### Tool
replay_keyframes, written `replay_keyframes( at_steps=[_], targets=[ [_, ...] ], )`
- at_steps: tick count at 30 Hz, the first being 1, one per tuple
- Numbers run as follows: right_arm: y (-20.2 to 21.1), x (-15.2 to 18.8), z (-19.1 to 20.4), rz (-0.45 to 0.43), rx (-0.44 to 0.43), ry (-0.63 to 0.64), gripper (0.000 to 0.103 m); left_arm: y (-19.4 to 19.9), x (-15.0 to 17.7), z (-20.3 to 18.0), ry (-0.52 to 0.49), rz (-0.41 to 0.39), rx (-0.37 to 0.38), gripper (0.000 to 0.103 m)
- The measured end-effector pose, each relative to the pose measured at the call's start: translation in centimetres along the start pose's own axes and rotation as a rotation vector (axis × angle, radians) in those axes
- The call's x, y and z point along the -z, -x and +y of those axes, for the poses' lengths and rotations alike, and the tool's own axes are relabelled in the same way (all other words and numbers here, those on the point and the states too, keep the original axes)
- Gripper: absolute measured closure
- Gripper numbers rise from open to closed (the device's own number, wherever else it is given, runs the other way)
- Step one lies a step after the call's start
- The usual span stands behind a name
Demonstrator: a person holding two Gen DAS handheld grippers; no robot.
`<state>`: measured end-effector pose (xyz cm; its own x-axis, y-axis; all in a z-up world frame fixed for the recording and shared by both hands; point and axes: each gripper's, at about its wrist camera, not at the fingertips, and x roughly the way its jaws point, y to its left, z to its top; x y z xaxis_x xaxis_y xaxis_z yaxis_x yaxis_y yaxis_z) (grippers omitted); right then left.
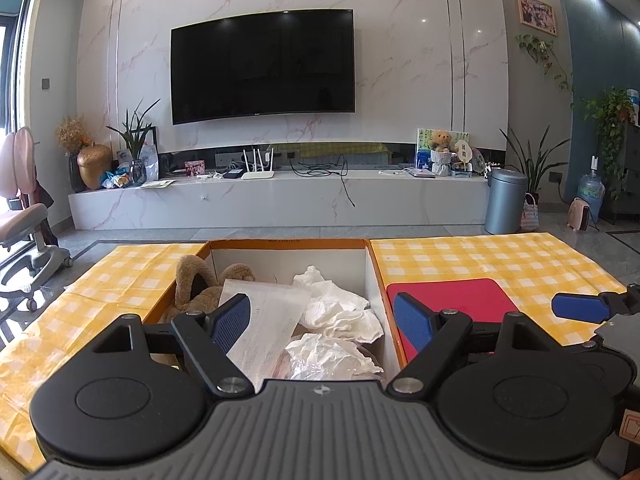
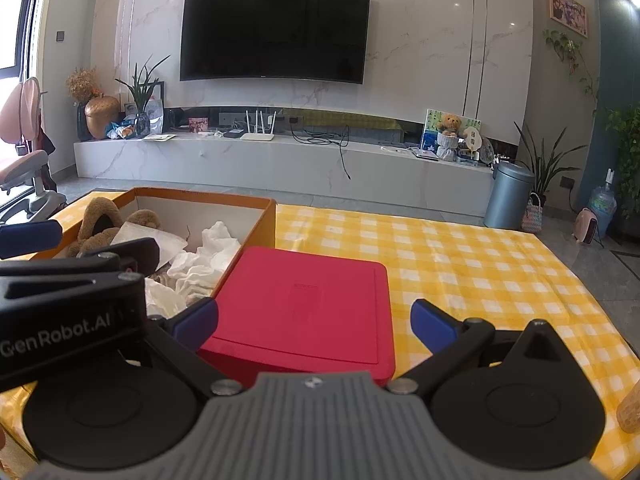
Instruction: Organize soft objects
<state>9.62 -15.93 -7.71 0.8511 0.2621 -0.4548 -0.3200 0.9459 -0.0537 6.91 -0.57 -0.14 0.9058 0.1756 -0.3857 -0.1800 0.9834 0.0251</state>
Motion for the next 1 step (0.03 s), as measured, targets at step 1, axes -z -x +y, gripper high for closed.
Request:
replay_keyframes(
  at_steps=[1],
  targets=[
    [-0.05,-0.02,-0.04,0.003,0.001,0.0,0.003,0.0,0.01,-0.03,-0.001,0.0,-0.005,0.008]
  ],
)
